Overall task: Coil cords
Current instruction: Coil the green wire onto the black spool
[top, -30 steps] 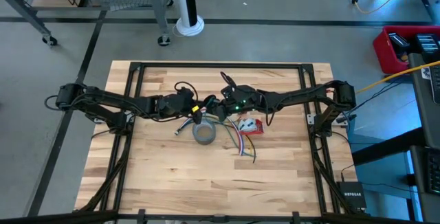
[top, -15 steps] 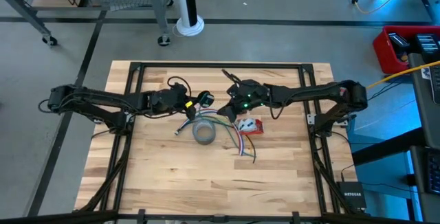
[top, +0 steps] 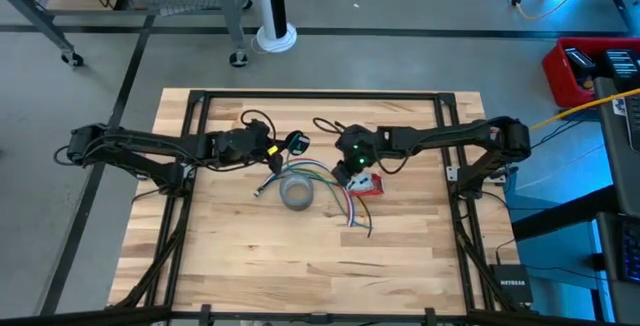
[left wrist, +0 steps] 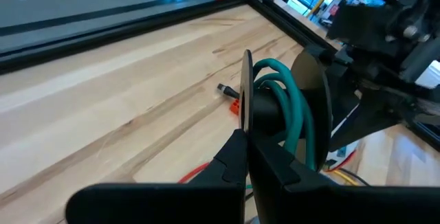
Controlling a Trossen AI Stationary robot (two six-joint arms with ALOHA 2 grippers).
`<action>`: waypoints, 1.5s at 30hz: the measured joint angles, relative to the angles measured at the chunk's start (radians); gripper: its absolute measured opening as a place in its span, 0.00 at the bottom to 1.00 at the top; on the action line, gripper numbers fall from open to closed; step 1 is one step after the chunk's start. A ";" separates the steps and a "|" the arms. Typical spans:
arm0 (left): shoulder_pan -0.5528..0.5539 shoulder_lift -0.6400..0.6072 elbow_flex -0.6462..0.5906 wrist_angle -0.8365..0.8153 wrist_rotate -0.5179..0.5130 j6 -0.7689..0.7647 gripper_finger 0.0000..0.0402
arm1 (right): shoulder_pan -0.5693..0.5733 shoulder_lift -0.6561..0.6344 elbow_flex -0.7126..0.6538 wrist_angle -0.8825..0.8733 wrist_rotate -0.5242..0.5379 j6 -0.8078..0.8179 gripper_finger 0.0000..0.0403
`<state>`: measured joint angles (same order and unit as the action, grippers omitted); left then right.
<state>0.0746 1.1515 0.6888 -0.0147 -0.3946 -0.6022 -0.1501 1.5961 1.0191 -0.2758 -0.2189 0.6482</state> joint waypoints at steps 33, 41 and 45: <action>0.048 0.000 0.000 0.132 -0.002 0.053 0.00 | 0.000 0.001 0.000 -0.006 -0.058 0.001 0.21; 0.028 0.000 -0.001 0.131 -0.002 0.063 0.00 | -0.001 0.001 0.000 0.111 0.034 0.000 0.21; 0.005 0.001 -0.001 0.129 0.054 0.086 0.00 | -0.008 0.001 0.000 0.235 0.034 -0.024 0.21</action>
<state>0.0799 1.1522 0.6880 0.1146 -0.3411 -0.5163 -0.1578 1.5974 1.0195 -0.0409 -0.1846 0.6240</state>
